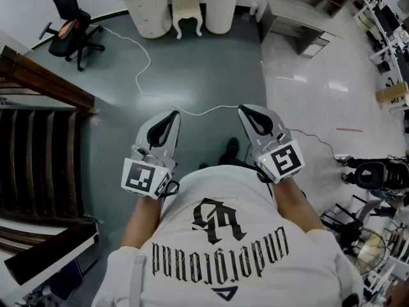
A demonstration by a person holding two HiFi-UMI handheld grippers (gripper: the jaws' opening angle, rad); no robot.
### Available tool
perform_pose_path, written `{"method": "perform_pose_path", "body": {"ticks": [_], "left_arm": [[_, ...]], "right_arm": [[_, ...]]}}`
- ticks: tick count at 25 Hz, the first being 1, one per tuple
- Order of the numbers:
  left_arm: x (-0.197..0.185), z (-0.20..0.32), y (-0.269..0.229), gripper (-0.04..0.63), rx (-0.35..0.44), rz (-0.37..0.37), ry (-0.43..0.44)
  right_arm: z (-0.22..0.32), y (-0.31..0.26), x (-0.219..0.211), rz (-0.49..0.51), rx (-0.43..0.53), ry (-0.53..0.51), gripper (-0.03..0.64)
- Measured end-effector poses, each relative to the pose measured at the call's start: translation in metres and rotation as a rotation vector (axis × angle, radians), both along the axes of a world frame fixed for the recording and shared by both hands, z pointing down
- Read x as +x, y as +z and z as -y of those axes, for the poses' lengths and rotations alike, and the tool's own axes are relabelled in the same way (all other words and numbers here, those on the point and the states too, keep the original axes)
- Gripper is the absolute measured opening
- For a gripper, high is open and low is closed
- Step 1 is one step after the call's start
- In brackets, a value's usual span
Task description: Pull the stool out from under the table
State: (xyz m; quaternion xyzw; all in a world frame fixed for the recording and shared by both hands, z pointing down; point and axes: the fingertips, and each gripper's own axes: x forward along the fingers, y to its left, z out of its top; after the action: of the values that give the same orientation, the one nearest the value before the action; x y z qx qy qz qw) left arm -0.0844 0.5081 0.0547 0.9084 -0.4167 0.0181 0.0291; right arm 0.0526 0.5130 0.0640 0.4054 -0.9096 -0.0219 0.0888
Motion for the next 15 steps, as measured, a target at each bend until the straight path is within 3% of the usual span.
{"method": "perform_pose_path", "body": {"ticks": [7,15], "left_arm": [[0.001,0.017,0.003,0.006,0.002,-0.002,-0.016],[0.022,0.071,0.007,0.007,-0.013,0.015,-0.058]], "right_arm": [[0.021,0.004,0.012,-0.009,0.005,0.003,-0.002],[0.084,0.009,0.053,-0.031,0.024,-0.016,0.000]]}}
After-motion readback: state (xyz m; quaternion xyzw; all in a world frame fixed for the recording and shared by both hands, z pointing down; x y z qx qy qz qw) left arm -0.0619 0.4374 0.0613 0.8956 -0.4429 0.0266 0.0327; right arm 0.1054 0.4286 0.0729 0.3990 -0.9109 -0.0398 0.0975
